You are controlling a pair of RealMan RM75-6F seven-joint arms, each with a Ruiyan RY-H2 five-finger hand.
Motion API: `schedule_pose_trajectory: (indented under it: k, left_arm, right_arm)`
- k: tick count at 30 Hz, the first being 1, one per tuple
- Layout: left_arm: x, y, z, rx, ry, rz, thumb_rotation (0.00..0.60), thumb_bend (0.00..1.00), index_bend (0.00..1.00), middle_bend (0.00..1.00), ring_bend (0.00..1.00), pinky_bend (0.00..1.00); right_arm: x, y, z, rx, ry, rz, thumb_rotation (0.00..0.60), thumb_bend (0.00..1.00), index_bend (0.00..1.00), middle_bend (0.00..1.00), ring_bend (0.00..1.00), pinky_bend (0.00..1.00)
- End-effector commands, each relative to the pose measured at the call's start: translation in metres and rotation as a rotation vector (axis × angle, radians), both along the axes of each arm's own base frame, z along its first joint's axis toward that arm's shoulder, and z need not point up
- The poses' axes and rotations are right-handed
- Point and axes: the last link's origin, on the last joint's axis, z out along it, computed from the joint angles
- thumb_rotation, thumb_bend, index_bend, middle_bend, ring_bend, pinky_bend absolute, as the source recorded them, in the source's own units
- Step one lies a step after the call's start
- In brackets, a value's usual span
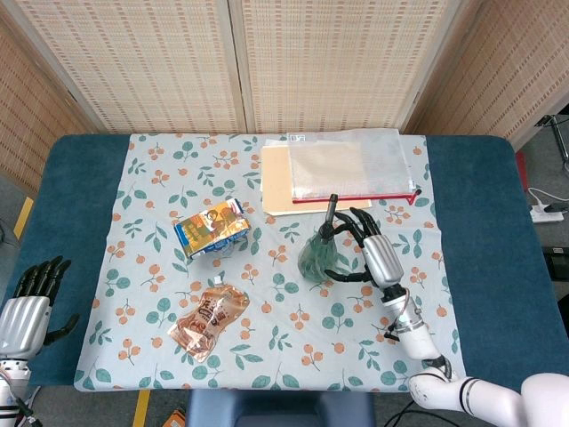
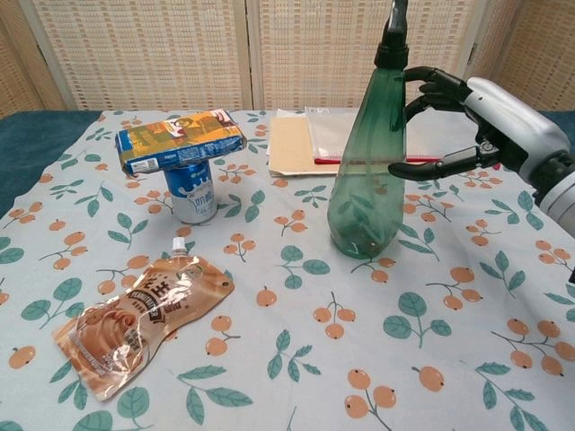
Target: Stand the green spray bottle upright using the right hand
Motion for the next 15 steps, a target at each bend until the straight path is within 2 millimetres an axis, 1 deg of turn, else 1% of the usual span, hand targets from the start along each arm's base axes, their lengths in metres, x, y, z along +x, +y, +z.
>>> schedule_pose_trajectory:
  k: [1, 6, 8, 11, 12, 13, 15]
  left_arm:
    - [0.000, 0.000, 0.000, -0.001, 0.001, -0.001, 0.600, 0.25, 0.00, 0.00, 0.00, 0.00]
    - [0.000, 0.000, 0.000, 0.001, 0.003, -0.002, 0.600, 0.25, 0.00, 0.00, 0.00, 0.00]
    - [-0.001, 0.000, 0.000, 0.003, 0.003, 0.000, 0.600, 0.25, 0.00, 0.00, 0.00, 0.00]
    - [-0.001, 0.000, 0.000, 0.005, 0.005, 0.004, 0.600, 0.25, 0.00, 0.00, 0.00, 0.00]
    - [-0.001, 0.000, 0.000, 0.006, 0.005, 0.006, 0.600, 0.25, 0.00, 0.00, 0.00, 0.00]
    - [-0.001, 0.000, 0.000, 0.006, 0.005, 0.006, 0.600, 0.25, 0.00, 0.00, 0.00, 0.00]
    - [-0.001, 0.000, 0.001, 0.006, 0.005, 0.007, 0.600, 0.25, 0.00, 0.00, 0.00, 0.00]
  right_arm:
    - [-0.006, 0.007, 0.004, 0.032, 0.070, -0.016, 0.600, 0.00, 0.00, 0.21, 0.00, 0.00]
    - [-0.011, 0.016, 0.013, 0.069, 0.144, -0.064, 0.600, 0.00, 0.00, 0.10, 0.00, 0.00]
    - [-0.014, 0.022, 0.022, 0.072, 0.201, -0.108, 0.600, 0.00, 0.00, 0.06, 0.00, 0.00]
    - [-0.019, 0.033, 0.045, 0.032, 0.378, -0.203, 0.600, 0.00, 0.00, 0.02, 0.00, 0.00]
    - [-0.020, 0.038, 0.059, -0.001, 0.484, -0.242, 0.600, 0.00, 0.00, 0.02, 0.00, 0.00]
    - [-0.021, 0.041, 0.067, -0.026, 0.542, -0.260, 0.600, 0.00, 0.00, 0.01, 0.00, 0.00]
    - [-0.019, 0.044, 0.072, -0.044, 0.586, -0.277, 0.600, 0.00, 0.00, 0.01, 0.00, 0.00]
